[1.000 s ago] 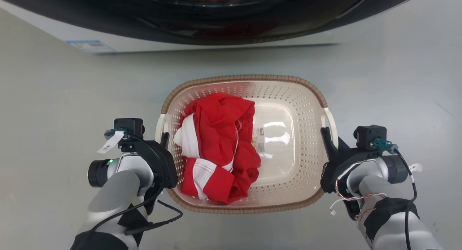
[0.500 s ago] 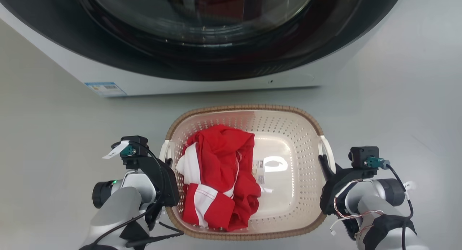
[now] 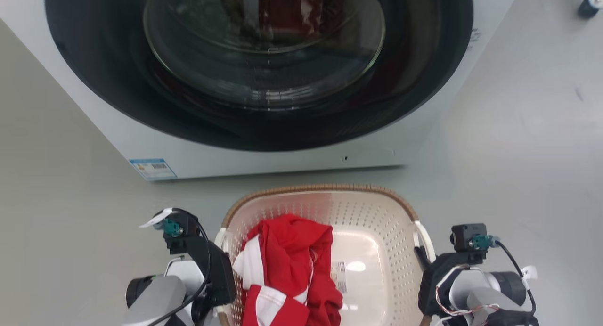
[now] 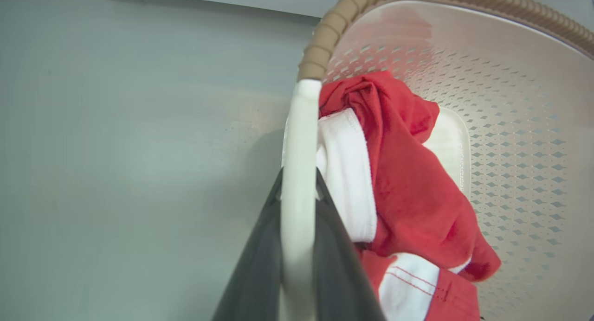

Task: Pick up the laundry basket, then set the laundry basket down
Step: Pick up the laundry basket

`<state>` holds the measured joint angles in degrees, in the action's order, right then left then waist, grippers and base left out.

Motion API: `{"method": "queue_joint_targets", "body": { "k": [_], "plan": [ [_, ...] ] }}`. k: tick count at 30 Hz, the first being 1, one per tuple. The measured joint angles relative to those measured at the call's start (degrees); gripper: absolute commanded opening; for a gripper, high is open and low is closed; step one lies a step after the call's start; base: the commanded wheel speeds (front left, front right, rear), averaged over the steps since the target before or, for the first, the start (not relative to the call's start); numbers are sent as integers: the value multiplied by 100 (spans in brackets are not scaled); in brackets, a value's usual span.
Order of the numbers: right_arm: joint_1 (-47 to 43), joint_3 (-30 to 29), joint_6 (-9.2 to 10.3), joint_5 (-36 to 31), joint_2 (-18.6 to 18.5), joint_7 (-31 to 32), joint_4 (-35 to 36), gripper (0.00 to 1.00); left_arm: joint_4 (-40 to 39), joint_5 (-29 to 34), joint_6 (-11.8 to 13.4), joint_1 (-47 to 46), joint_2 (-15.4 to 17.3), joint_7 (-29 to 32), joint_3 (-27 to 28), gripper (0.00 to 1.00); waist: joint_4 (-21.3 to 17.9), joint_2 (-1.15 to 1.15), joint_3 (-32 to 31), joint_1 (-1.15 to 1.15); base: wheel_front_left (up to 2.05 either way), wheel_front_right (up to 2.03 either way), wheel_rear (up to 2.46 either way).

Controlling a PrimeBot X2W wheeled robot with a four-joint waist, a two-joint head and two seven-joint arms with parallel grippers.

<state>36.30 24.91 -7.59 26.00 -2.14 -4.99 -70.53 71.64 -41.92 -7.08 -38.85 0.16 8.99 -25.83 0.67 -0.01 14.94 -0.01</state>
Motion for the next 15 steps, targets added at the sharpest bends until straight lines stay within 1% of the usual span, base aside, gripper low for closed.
{"method": "queue_joint_targets", "body": {
  "k": [12, 15],
  "plan": [
    [-312, 37, -1, 288, 33, 606, -156, 0, 31, -224, 0, 404, 1, 435, -137, 0, -33, 0, -844, 0, 0, 0, 0],
    [-383, 38, -7, 344, 35, 769, -186, 0, 43, -365, 0, 504, 0, 515, -194, 0, -42, 0, -1020, 0, 0, 0, 0]
  ]
}}
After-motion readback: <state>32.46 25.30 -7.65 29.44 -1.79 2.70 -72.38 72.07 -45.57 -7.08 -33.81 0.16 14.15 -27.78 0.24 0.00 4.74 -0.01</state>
